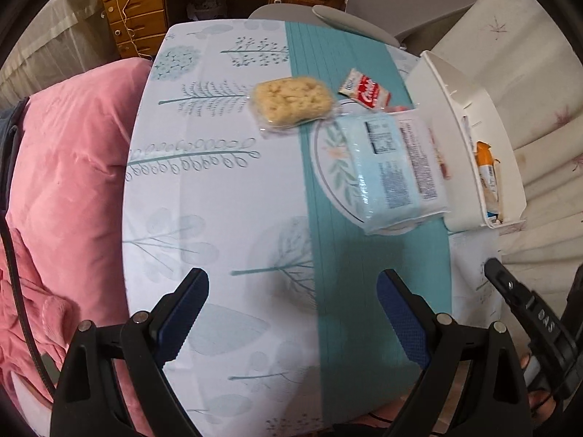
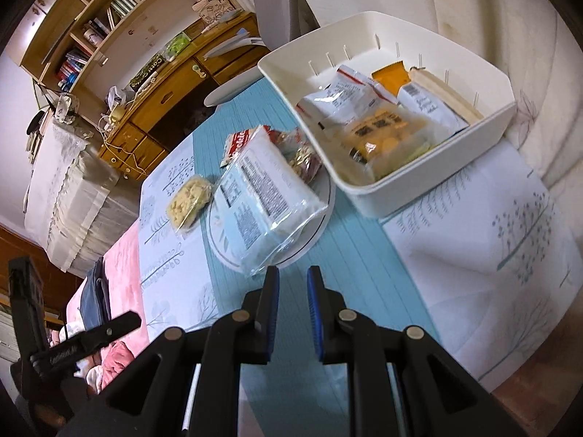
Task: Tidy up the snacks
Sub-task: 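Move both open tools back to the remaining snacks on the table, then grasp the puffed rice cake bag with left tool while right tool grasps the blue-white bag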
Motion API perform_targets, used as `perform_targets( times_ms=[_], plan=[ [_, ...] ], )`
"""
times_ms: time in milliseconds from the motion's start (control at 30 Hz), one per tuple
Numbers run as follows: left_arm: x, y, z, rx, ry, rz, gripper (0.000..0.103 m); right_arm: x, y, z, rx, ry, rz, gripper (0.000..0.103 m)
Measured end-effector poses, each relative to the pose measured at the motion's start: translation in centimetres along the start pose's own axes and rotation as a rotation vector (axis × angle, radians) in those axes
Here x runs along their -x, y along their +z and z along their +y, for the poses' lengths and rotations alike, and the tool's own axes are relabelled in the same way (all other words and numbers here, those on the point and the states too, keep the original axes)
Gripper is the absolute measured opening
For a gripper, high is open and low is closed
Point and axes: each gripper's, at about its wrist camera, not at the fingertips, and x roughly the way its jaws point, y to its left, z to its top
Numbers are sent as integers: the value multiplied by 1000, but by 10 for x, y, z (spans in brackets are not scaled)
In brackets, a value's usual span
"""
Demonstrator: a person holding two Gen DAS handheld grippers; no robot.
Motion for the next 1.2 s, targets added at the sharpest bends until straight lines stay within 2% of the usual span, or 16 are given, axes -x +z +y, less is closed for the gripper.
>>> perform_targets(
  times_ms=[133,233,300,467,567,700,867,1033,1100,1200],
  plan=[
    [-2,15,9,-35,16,13,93,-1,-11,11,21,-6,4,19],
    [-7,29,11,-67,51,40,93,-2,-15,17,45,-5,7,28],
    [-11,39,11,-78,76,63,93,-4,-16,22,66,-5,6,36],
    [-19,64,14,-49,76,94,93,-13,-14,37,142,-28,3,57],
    [-24,81,14,-31,96,105,93,-22,-10,49,211,-49,-7,61],
    [-33,105,12,13,90,117,93,-36,-2,62,269,-58,-17,83],
    [-46,134,10,81,109,105,93,-57,9,79,371,-104,-40,87],
    [-71,158,11,130,125,128,93,-79,16,94,490,-187,-57,89],
    [-81,166,10,147,116,135,93,-89,19,97,516,-210,-52,97],
    [-94,174,6,166,106,128,93,-101,20,102,565,-247,-63,98]
  ],
)
